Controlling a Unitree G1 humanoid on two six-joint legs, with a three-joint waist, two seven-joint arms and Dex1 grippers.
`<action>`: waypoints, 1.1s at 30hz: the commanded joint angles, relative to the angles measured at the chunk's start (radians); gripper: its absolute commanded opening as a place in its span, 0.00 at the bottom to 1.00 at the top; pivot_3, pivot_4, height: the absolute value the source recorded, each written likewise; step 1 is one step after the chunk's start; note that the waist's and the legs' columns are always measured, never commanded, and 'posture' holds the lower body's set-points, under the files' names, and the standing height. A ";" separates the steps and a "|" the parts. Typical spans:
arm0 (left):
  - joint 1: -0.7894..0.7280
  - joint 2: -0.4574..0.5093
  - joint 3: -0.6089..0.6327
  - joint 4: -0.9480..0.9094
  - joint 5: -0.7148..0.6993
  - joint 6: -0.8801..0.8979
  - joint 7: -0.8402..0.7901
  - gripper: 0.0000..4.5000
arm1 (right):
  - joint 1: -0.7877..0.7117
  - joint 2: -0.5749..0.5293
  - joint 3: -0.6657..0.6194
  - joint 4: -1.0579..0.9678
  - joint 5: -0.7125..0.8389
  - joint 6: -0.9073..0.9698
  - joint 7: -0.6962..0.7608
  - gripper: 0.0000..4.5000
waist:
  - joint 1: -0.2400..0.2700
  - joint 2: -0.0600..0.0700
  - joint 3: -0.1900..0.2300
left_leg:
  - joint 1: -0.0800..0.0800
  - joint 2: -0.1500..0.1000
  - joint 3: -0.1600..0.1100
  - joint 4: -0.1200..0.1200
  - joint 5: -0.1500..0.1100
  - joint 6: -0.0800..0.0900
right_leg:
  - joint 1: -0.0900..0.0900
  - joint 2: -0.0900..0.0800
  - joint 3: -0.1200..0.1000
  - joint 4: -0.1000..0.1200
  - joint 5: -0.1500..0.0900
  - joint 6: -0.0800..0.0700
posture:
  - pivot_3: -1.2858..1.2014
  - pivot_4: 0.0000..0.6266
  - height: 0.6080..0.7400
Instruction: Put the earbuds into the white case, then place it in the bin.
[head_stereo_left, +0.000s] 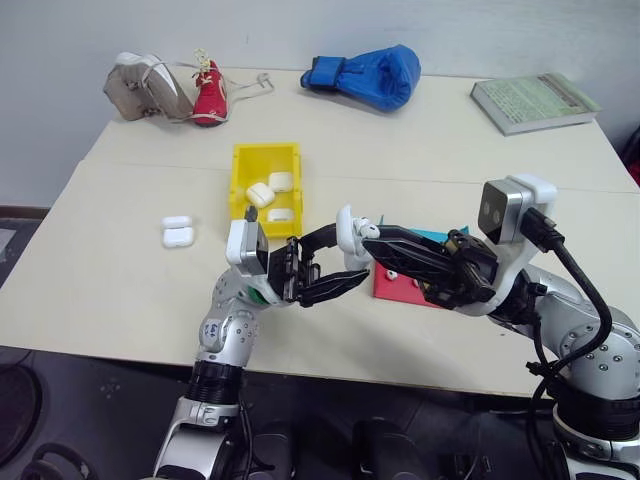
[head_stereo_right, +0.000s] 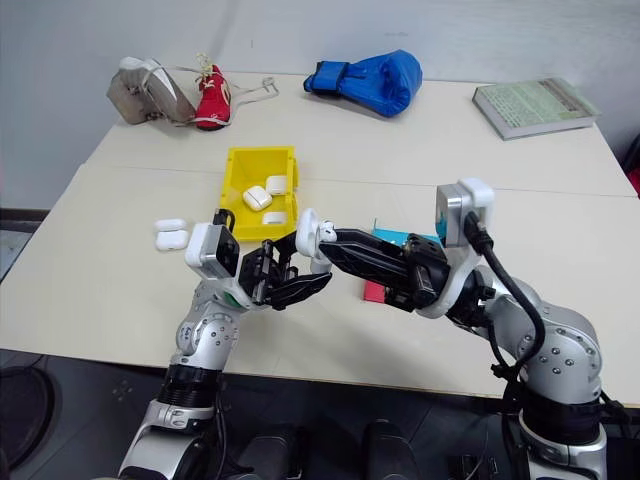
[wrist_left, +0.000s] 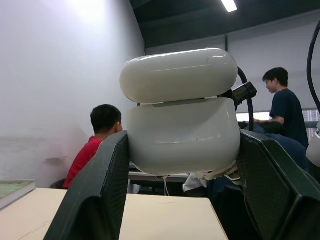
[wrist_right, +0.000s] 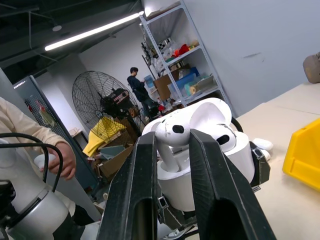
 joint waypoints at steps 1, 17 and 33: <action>-0.018 -0.013 0.010 -0.017 -0.008 -0.027 0.003 0.61 | 0.012 -0.022 0.012 -0.033 -0.016 -0.017 0.031 0.10 | 0.000 0.000 0.000 | 0.000 0.000 0.000 0.000 0.000 0.000 | 0.000 0.000 0.000 0.000 0.000 0.000 | 0.52 0.24 1.00; -0.017 -0.025 0.026 -0.011 -0.013 -0.022 0.006 0.61 | 0.006 -0.082 0.039 -0.042 -0.159 -0.111 0.100 0.54 | 0.000 0.000 0.000 | 0.000 0.000 0.000 0.000 0.000 0.000 | 0.000 0.000 0.000 0.000 0.000 0.000 | 0.52 0.24 1.00; -0.130 0.218 -0.037 0.139 0.297 -0.054 0.064 0.61 | 0.194 -0.411 -0.203 -0.051 -0.233 -0.141 0.256 0.54 | 0.018 -0.003 0.001 | 0.003 0.000 0.007 0.000 0.000 0.003 | 0.001 0.001 0.002 -0.002 0.000 0.000 | 0.52 0.24 1.00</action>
